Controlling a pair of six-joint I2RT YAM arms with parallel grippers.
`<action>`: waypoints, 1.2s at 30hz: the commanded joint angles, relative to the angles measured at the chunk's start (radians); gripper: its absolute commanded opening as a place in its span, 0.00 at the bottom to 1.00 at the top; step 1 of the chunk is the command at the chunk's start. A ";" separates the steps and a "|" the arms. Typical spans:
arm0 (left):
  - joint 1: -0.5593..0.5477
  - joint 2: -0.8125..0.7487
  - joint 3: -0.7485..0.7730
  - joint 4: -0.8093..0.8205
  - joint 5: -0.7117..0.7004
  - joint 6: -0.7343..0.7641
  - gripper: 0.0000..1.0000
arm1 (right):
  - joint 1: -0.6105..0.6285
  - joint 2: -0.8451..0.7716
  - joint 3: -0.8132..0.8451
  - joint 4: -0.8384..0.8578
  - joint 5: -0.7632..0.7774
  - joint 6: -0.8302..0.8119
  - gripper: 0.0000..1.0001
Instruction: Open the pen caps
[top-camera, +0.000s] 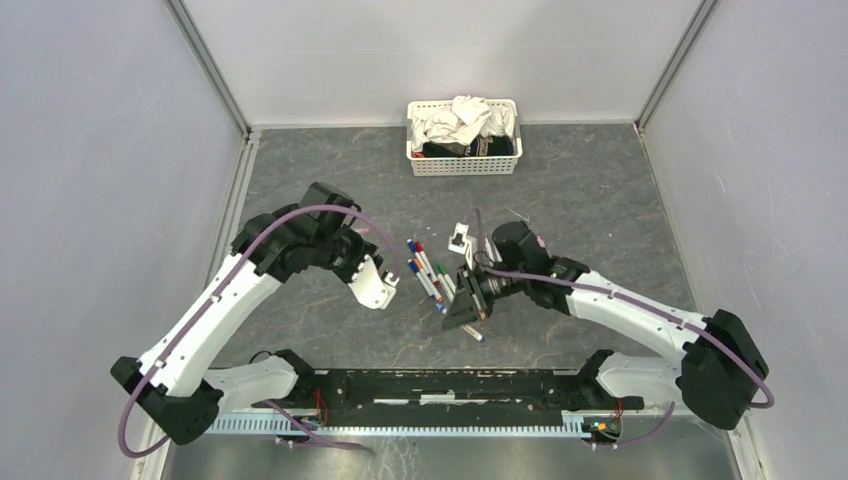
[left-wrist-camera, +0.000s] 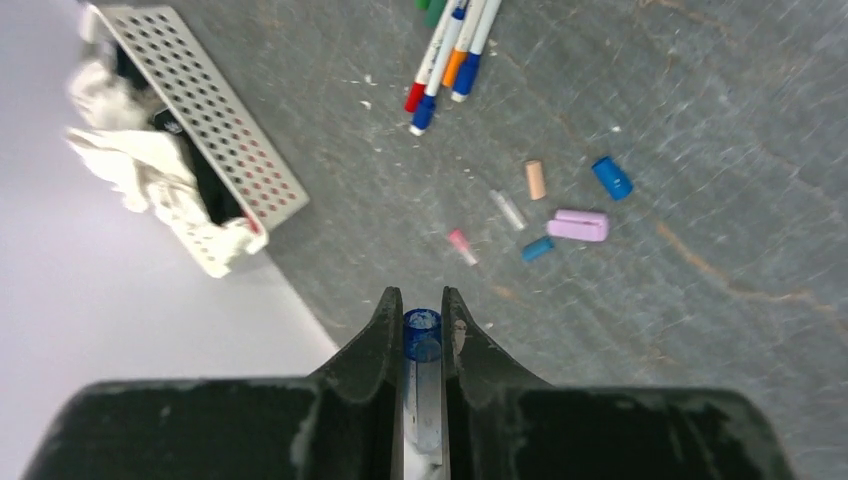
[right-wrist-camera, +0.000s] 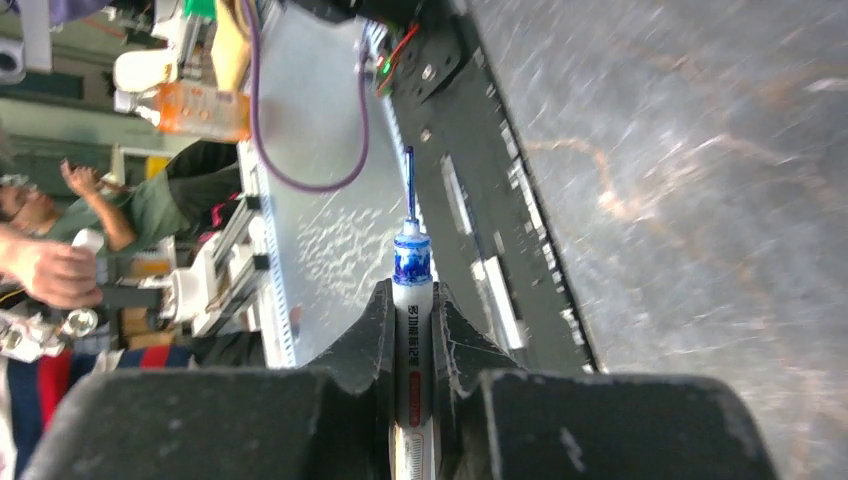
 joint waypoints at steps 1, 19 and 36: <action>-0.007 0.096 0.024 0.032 -0.034 -0.255 0.02 | -0.094 0.049 0.125 -0.151 0.092 -0.188 0.00; 0.191 0.503 -0.097 0.405 -0.027 -0.606 0.02 | -0.214 0.411 0.284 -0.032 0.812 -0.227 0.00; 0.202 0.678 -0.141 0.514 -0.054 -0.681 0.03 | -0.212 0.575 0.256 0.059 0.922 -0.232 0.17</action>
